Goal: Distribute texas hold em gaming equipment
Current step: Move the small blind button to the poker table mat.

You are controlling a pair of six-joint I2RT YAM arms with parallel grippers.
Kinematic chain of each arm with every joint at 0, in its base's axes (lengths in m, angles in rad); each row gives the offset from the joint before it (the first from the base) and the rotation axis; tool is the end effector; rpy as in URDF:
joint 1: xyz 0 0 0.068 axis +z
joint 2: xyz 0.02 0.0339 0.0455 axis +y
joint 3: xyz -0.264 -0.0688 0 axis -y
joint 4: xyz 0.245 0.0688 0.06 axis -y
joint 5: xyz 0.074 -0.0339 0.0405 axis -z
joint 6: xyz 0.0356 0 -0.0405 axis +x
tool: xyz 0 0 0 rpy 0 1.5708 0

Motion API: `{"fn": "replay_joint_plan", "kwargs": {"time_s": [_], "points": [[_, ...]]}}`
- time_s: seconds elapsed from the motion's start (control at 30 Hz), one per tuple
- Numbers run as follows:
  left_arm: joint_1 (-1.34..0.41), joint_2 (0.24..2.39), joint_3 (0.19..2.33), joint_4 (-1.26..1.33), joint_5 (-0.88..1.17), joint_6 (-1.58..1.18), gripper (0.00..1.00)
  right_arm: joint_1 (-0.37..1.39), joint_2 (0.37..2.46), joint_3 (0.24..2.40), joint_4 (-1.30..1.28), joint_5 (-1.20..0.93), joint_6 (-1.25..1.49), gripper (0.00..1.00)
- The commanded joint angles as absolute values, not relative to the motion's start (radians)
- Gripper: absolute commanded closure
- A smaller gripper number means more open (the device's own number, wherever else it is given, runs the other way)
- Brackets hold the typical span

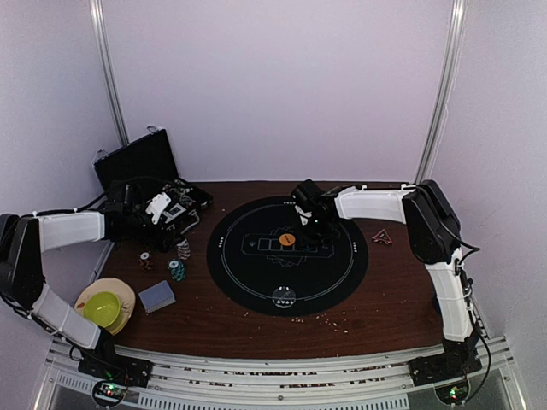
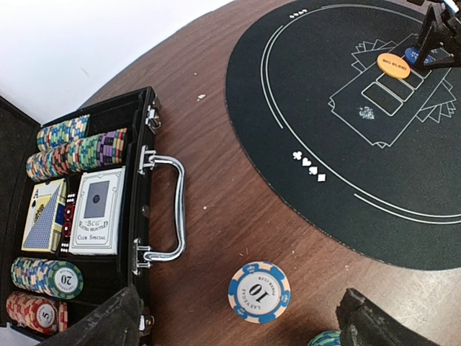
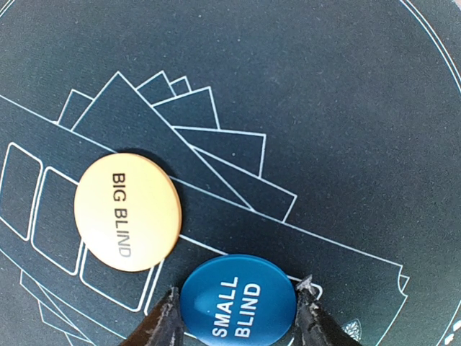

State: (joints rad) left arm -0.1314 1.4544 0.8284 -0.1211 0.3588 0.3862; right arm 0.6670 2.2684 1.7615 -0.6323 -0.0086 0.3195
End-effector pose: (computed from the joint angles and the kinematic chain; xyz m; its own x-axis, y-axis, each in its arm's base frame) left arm 0.2975 -0.0519 0.2079 -0.4816 0.4194 -0.7695 0.6040 0.7951 0.0553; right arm 0.3760 0.2964 0.1498 -0.8727 -0.2874 -0.3947 -0.3658 0.9203 0.1388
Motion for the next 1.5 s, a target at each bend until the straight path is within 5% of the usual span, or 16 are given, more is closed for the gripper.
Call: {"fn": "replay_joint_plan", "kwargs": {"time_s": [0.0, 0.53, 0.97, 1.47], "points": [[-0.135, 1.464, 0.834, -0.084, 0.364, 0.382, 0.02, 0.672, 2.248, 1.783, -0.672, -0.005, 0.316, 0.5], [-0.134, 1.466, 0.835, -0.084, 0.365, 0.382, 0.02, 0.81, 2.274, 1.908, -0.69, 0.009, 0.323, 0.48], [-0.135, 1.459, 0.831, -0.075, 0.354, 0.377, 0.02, 0.879, 2.52, 2.281, -0.694, -0.011, 0.354, 0.47], [-0.134, 1.463, 0.831, -0.072, 0.352, 0.377, 0.02, 0.905, 2.6, 2.294, -0.46, -0.057, 0.364, 0.45]]}}
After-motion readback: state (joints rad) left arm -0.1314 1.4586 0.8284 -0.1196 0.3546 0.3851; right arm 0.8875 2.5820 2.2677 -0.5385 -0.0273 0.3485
